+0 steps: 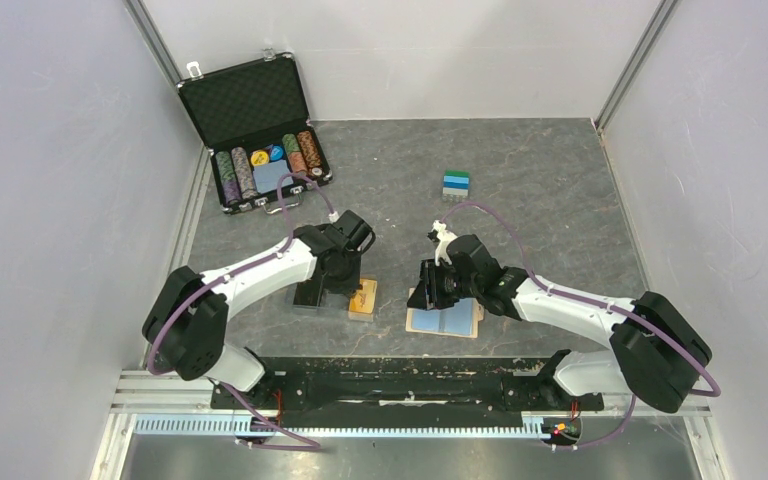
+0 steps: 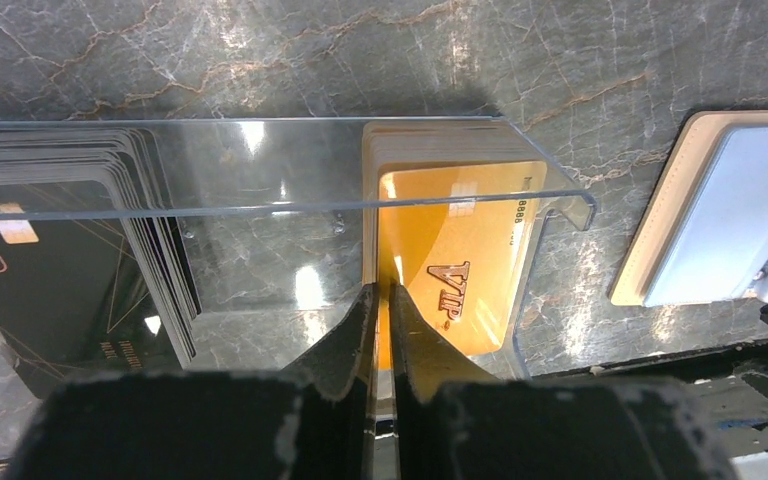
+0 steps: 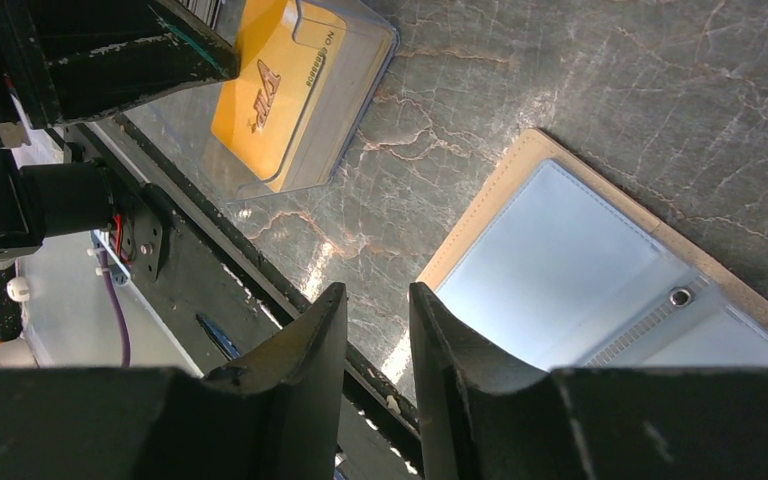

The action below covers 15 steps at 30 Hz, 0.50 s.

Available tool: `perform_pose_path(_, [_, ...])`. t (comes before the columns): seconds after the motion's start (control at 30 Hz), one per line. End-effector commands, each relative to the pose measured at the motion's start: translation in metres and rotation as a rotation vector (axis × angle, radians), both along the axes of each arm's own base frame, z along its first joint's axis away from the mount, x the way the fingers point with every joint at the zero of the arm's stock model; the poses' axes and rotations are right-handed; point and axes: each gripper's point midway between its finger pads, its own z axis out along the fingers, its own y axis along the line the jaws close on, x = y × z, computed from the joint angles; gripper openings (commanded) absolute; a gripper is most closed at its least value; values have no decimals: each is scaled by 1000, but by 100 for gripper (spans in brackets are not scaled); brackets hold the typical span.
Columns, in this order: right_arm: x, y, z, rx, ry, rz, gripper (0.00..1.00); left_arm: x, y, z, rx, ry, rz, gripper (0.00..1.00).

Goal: Put the credit cards into the card holder
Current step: Pick up the credit card from the storage box.

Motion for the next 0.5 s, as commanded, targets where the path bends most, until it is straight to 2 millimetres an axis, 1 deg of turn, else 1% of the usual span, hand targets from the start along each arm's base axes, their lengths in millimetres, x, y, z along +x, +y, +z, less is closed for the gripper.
perform_pose_path(0.0, [10, 5, 13, 2, -49, -2, 32, 6, -22, 14, -44, -35, -44, 12])
perform_pose_path(0.17, [10, 3, 12, -8, -51, -3, 31, 5, -31, 25, -77, -47, -57, 14])
perform_pose_path(0.37, [10, 3, 10, -15, -52, -2, 31, 4, -46, 45, -182, -68, -66, 17])
perform_pose_path(0.47, [10, 3, 10, -15, -51, -2, 31, 3, -50, 46, -200, -56, -69, 18])
